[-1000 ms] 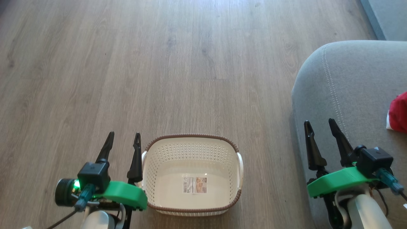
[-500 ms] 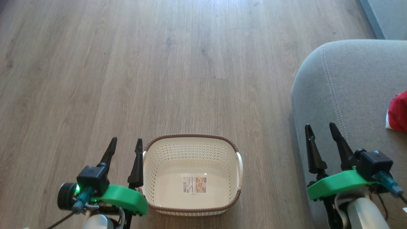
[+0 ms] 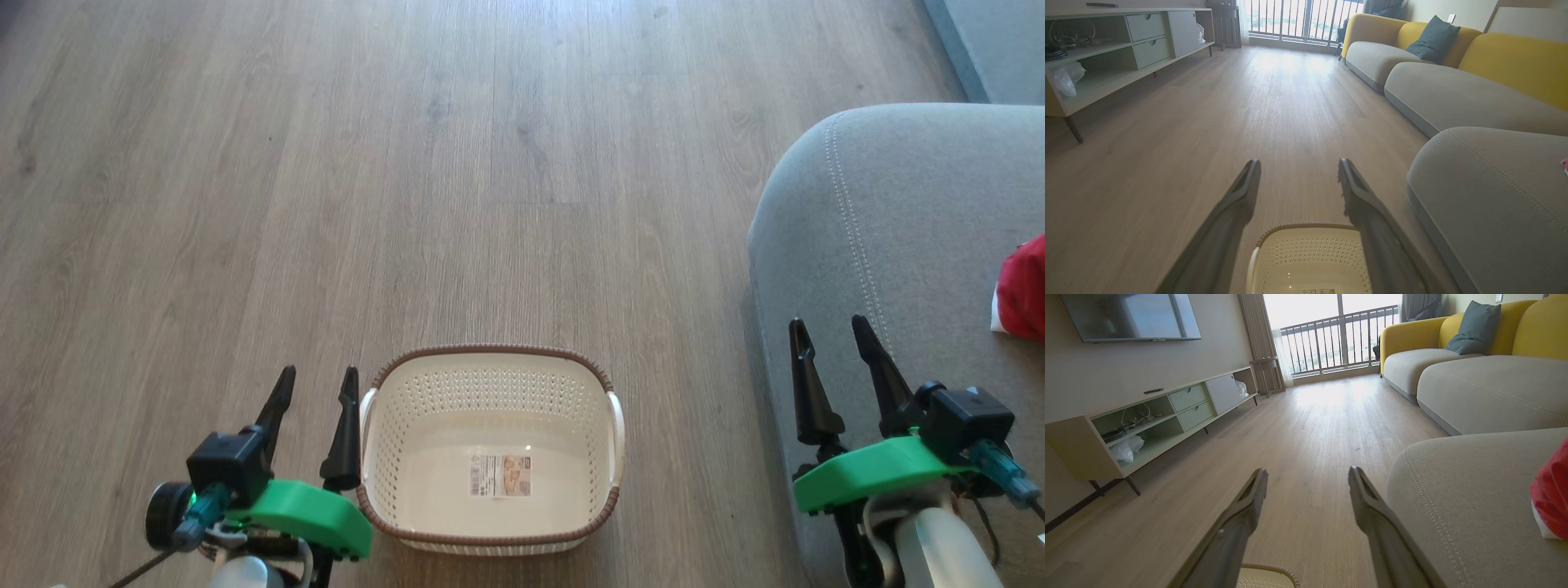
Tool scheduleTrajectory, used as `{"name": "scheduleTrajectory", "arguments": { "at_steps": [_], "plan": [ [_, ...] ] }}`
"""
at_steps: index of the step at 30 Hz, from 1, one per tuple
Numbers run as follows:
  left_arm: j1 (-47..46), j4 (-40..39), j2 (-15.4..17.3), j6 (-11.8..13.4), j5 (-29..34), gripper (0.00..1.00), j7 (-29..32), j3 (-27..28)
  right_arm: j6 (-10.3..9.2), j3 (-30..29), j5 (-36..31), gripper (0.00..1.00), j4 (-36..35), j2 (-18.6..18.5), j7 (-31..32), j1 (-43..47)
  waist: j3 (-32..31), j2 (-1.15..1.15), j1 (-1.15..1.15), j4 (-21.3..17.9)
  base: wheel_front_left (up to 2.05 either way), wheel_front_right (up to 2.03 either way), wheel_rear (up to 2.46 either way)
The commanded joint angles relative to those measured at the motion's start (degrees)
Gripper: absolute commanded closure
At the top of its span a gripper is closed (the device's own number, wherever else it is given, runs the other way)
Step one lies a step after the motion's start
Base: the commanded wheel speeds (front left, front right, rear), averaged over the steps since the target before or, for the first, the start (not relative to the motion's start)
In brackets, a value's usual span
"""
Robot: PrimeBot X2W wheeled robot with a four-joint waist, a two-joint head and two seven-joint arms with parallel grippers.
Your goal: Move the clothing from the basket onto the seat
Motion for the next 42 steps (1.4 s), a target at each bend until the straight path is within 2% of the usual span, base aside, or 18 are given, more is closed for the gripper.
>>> {"name": "scheduleTrajectory", "arguments": {
  "at_steps": [1,19,20,24,42],
  "plan": [
    [-1.67,-1.63,0.04,-0.24,-0.34,0.0,-0.29,1.93,0.4,1.12,0.27,0.0,-1.69,0.21,-0.37,-1.4,-0.05,0.0,0.0,0.02,0.0,0.0,0.0],
    [-1.83,-1.04,0.04,-0.36,-1.6,0.0,-0.29,1.96,0.4,1.23,0.27,0.0,-1.49,0.14,-0.37,-1.55,0.02,0.0,0.0,-0.05,0.0,0.0,0.0],
    [0.0,0.7,0.0,-0.45,-1.55,1.0,0.0,0.12,0.0,-0.1,0.1,1.0,0.07,0.07,0.0,0.0,0.02,0.0,0.0,-0.05,0.0,0.0,0.0],
    [1.39,4.65,0.0,-0.5,-2.2,1.0,0.19,0.13,-0.06,0.05,0.64,1.0,3.9,0.07,0.21,1.22,0.03,0.0,0.0,-0.08,0.0,0.0,0.0],
    [0.49,4.43,0.01,-1.61,-12.76,1.0,3.07,2.04,0.0,-0.8,11.21,1.0,3.73,0.1,3.0,0.6,-0.07,0.0,0.0,-0.5,0.0,0.0,0.0]
  ]
}}
